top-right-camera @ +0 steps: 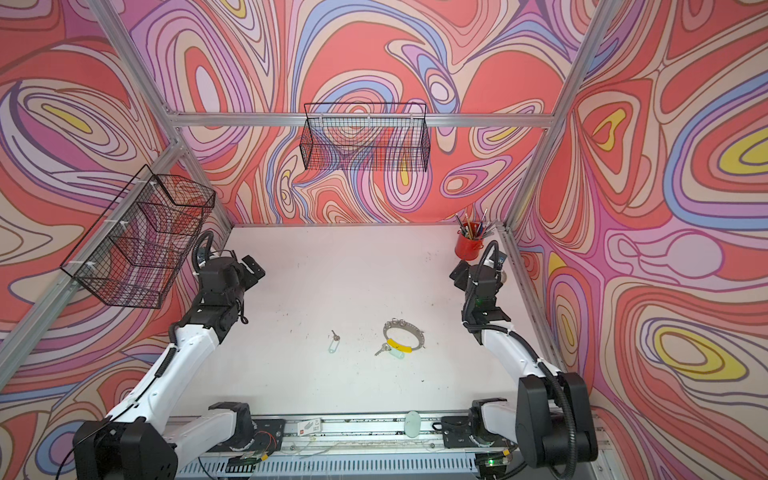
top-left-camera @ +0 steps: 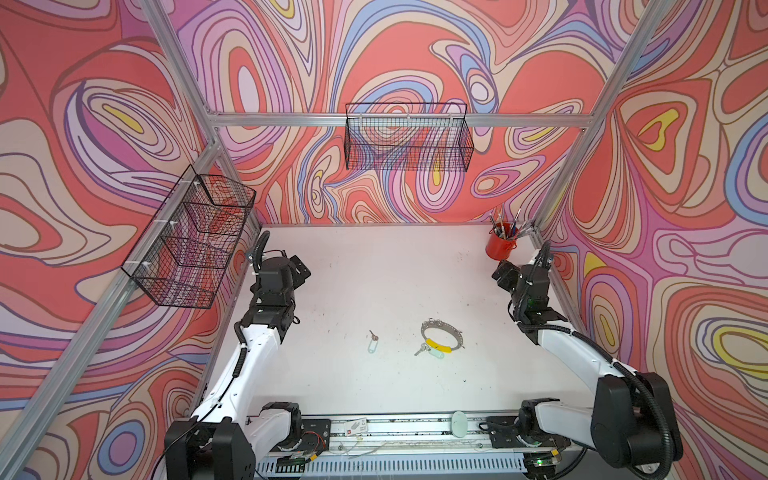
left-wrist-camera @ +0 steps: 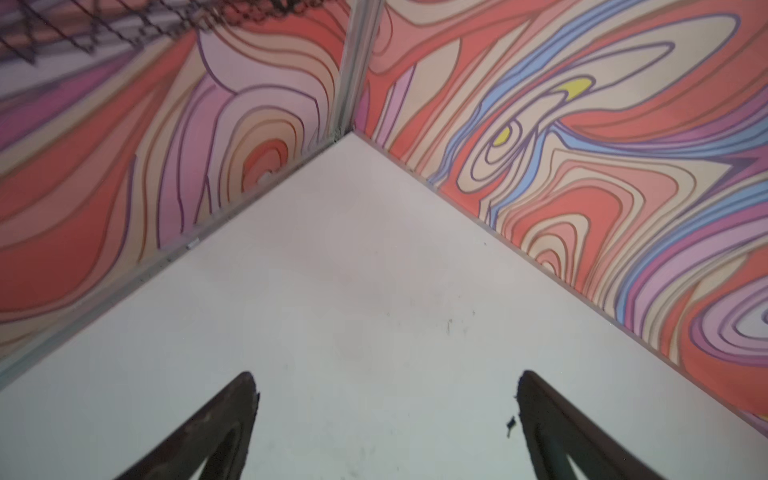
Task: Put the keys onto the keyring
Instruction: 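Move both grippers forward toward the metal hoop on the table, then lower the right gripper and pinch the hoop's edge near a split ring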
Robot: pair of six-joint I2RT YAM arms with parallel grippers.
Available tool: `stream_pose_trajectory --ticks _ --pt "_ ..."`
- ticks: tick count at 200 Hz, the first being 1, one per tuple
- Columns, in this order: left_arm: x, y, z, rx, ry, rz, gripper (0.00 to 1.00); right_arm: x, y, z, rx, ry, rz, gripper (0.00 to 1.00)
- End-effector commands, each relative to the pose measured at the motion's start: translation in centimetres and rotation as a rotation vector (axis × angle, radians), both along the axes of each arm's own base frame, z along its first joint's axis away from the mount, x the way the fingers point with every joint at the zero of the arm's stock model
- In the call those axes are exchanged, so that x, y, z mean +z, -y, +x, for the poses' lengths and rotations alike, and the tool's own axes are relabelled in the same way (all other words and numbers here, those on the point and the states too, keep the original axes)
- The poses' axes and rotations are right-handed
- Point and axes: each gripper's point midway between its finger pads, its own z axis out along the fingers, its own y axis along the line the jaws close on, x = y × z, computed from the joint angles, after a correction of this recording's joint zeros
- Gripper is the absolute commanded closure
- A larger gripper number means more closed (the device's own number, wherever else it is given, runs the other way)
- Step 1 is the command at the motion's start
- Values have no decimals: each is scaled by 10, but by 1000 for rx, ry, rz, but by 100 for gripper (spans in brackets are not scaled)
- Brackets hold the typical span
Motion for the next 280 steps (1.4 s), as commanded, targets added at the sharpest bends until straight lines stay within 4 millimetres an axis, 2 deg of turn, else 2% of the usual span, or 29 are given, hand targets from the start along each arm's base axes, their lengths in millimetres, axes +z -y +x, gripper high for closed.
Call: stream_pose_trajectory --ticks 1,21,33,59,84,113,154,212,280 --pt "-47 49 -41 -221 -232 -209 3 -54 -33 -53 103 -263 168 11" --pt "-41 92 -54 -469 -231 -301 7 -73 -54 -83 220 -390 178 15" --pt "-44 113 -62 -574 -252 -369 12 -83 -72 -100 310 -450 171 21" --pt "-54 154 -76 -750 -333 -446 17 -89 -118 -124 452 -520 146 27" --pt "-57 192 -87 -895 -386 -407 17 -98 -135 -141 480 -591 41 30" --pt "-55 218 -89 -977 -383 -401 16 -113 -145 -145 479 -652 -45 39" --pt "-52 226 -85 -1014 -396 -388 15 -126 -156 -146 474 -702 -168 50" --pt "-48 227 -84 -1018 -375 -389 14 -130 -149 -145 415 -719 -231 73" --pt "-44 228 -84 -1026 -355 -392 13 -132 -150 -143 406 -722 -263 80"
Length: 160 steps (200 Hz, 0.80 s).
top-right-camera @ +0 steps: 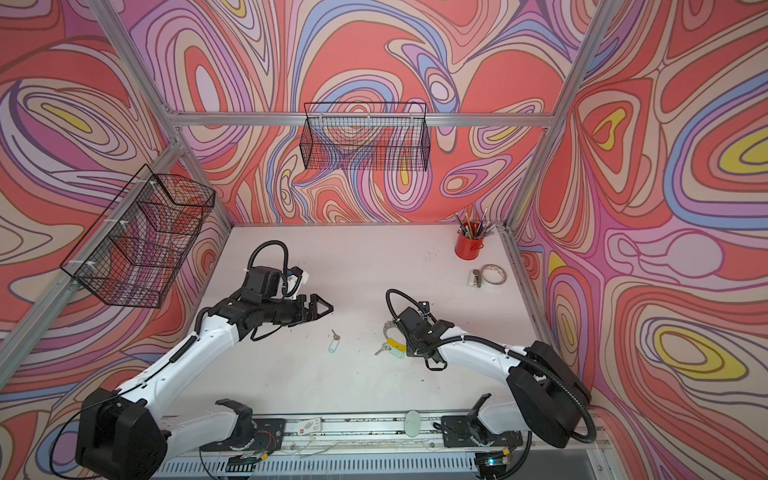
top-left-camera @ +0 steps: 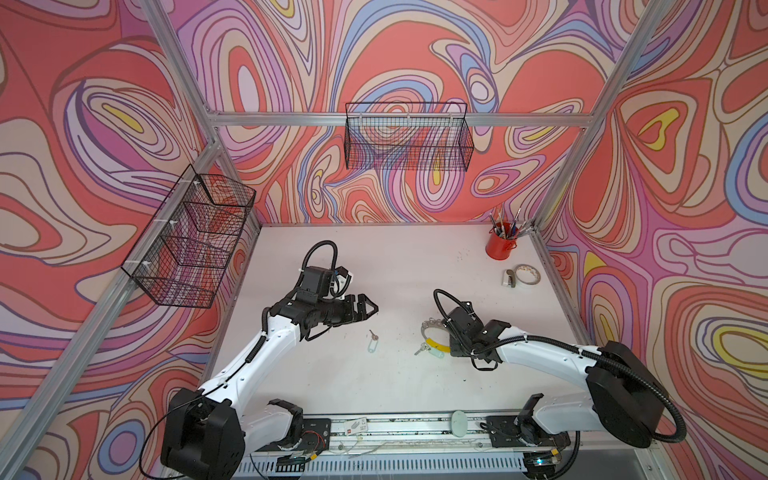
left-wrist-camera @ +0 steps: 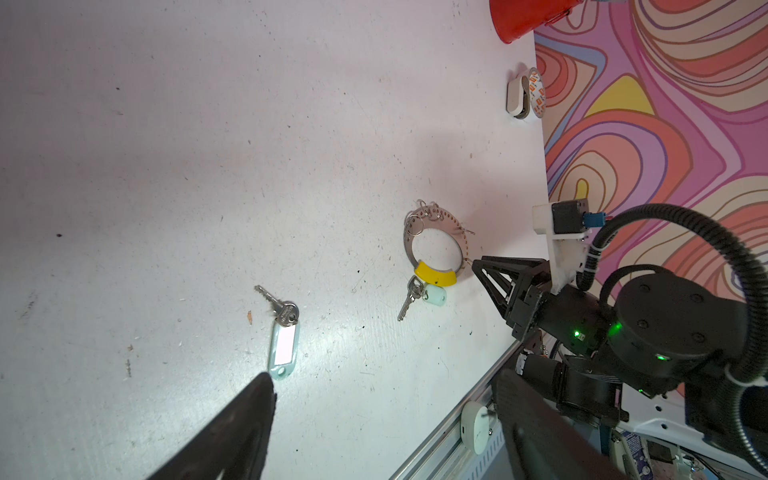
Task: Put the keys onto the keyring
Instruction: 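Lower the right gripper and pinch the hoop's edge near a split ring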
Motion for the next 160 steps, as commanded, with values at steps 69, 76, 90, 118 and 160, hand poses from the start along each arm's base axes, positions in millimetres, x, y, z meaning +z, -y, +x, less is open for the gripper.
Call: stream_pose_trajectory --ticks 69,76,90,118,160 --pt "17 3 2 -13 57 -21 13 2 -1 8 -16 29 -30 87" --pt "17 3 1 -13 56 -21 13 2 -1 8 -14 30 -26 88" --pt "17 3 2 -12 56 -19 13 2 -3 9 -5 29 -21 90" --pt "16 2 2 -8 53 -16 13 6 -4 10 -2 42 -13 96" --pt "15 1 3 0 56 -7 13 9 -13 13 -3 41 25 100"
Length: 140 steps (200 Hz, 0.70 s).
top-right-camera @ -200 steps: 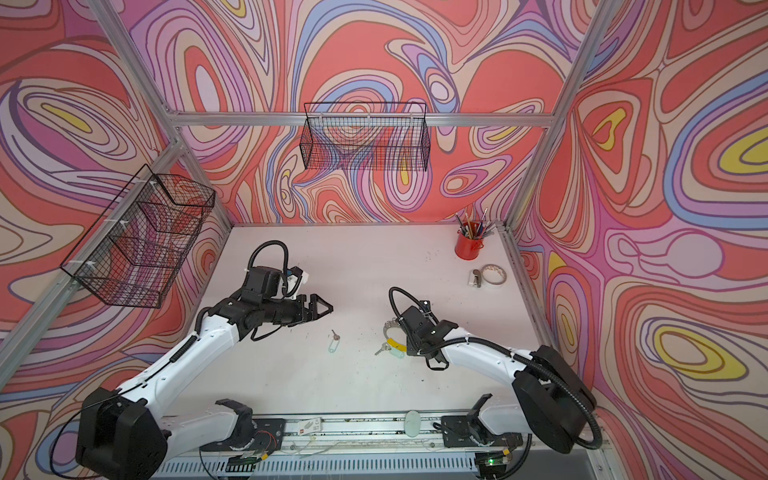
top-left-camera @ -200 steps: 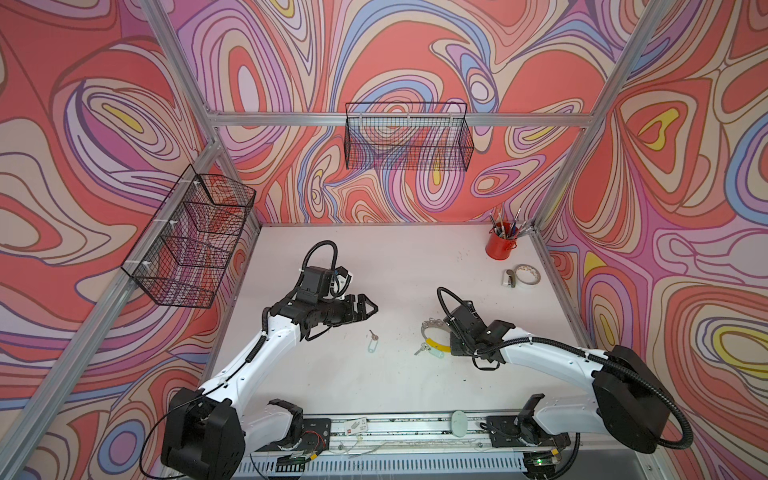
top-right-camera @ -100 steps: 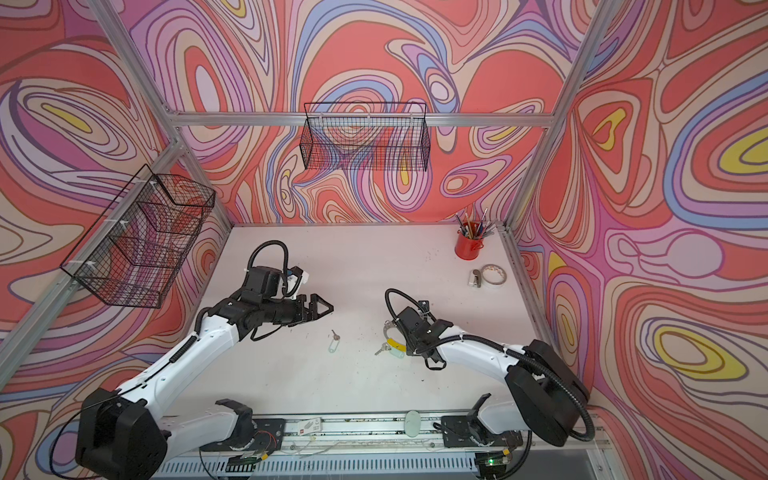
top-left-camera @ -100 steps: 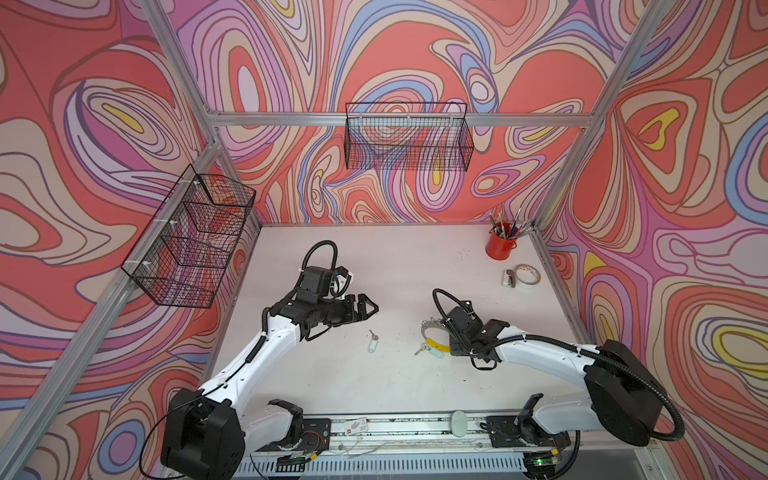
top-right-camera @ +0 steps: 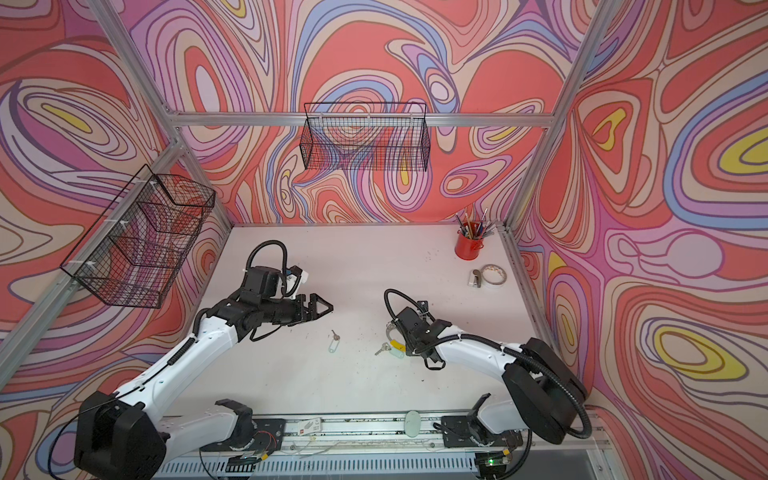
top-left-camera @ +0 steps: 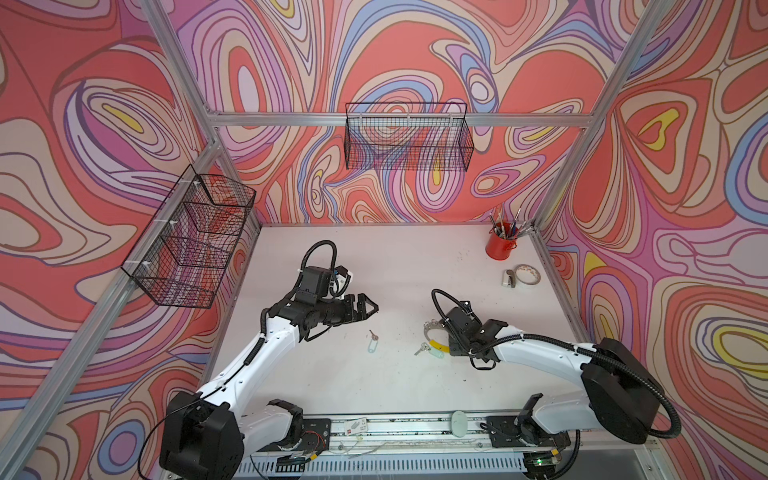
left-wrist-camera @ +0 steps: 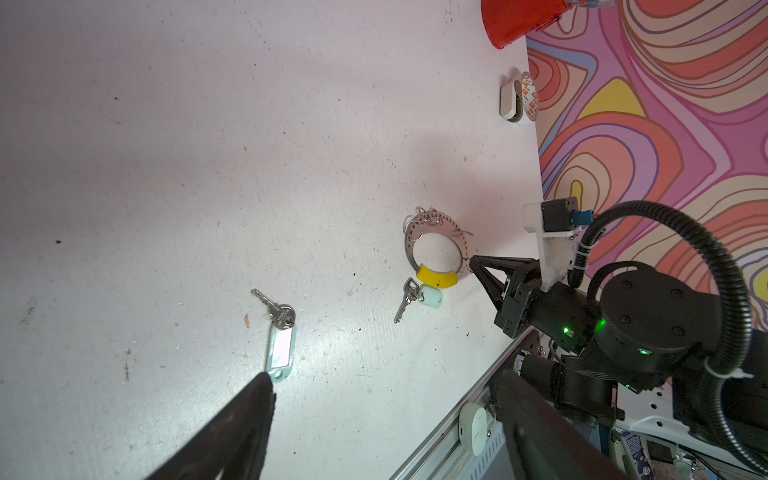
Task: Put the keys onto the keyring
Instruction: 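Lower the right gripper and pinch the hoop's edge near a split ring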
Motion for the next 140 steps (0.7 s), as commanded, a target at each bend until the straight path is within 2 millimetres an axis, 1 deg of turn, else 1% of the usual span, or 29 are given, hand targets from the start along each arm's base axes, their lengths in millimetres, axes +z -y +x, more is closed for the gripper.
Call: stream_pose_trajectory --ticks 1,30,70,99,107,140 --pt "11 1 3 1 38 -1 13 11 -13 9 -6 31 48 100" --pt "10 -2 4 12 40 14 14 14 -30 11 -7 31 147 100" --pt "7 -3 5 18 30 28 14 17 -64 15 -22 36 297 100" --pt "5 -4 5 21 21 30 16 22 -77 19 -42 42 357 100" --pt "6 -3 6 22 23 27 17 21 -79 20 -56 39 370 100" --pt "3 -3 7 32 15 21 20 17 -98 27 -94 39 463 100"
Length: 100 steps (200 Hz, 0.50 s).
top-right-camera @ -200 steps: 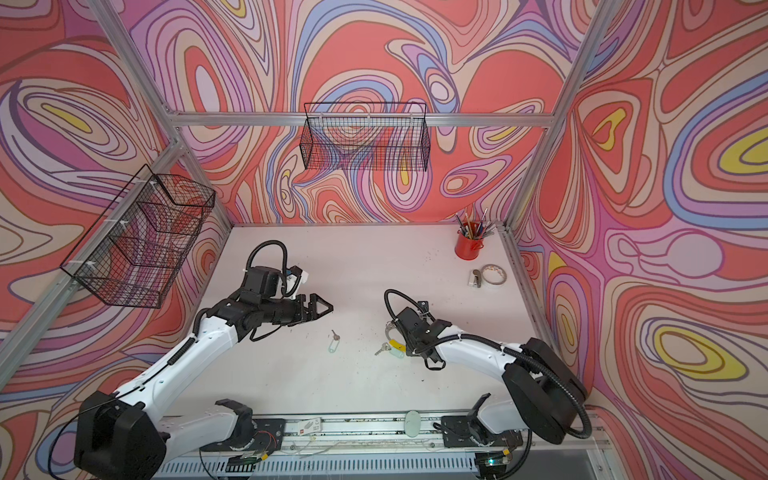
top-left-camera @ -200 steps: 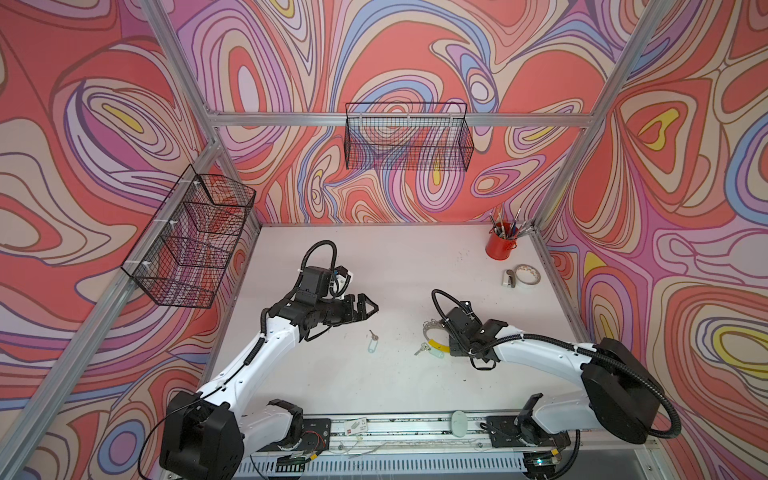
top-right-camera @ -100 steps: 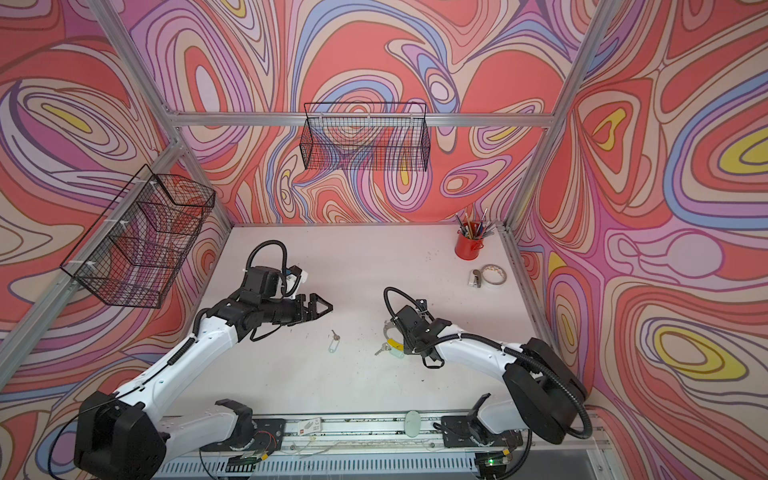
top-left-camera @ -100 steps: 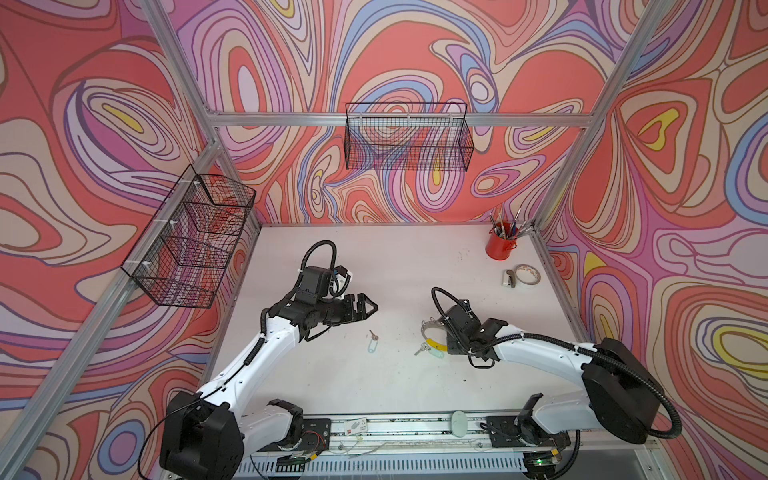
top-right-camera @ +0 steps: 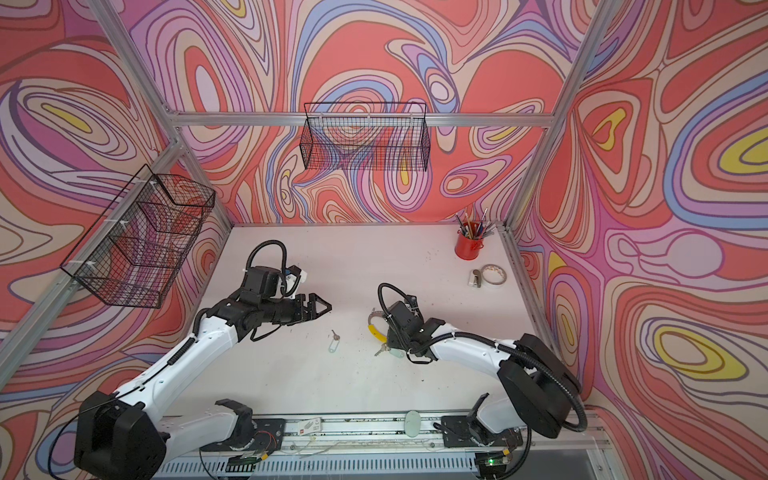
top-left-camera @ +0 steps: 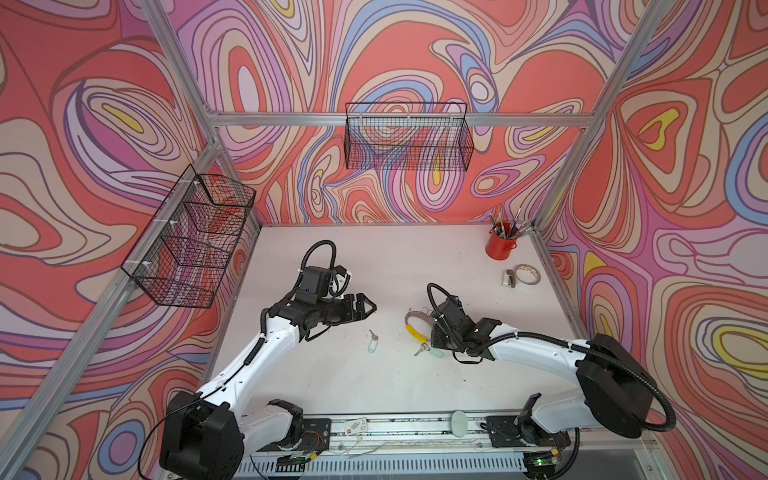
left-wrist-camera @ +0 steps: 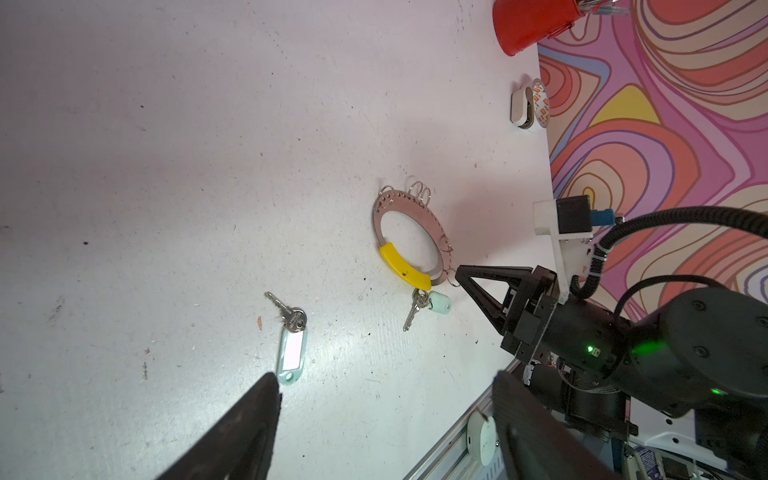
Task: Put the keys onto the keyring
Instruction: 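Lower the right gripper and pinch the hoop's edge near a split ring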
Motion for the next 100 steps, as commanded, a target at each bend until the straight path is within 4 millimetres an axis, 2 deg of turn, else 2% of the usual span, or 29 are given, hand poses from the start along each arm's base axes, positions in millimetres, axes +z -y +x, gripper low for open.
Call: stream_pose_trajectory --ticks 1,55,100 --pt "5 1 4 10 11 -2 20 4 -21 10 -55 6 111 100" --pt "0 7 0 9 31 40 23 14 -53 38 -60 56 185 100" --pt "-5 6 -2 29 30 64 26 6 -74 47 -54 37 221 100"
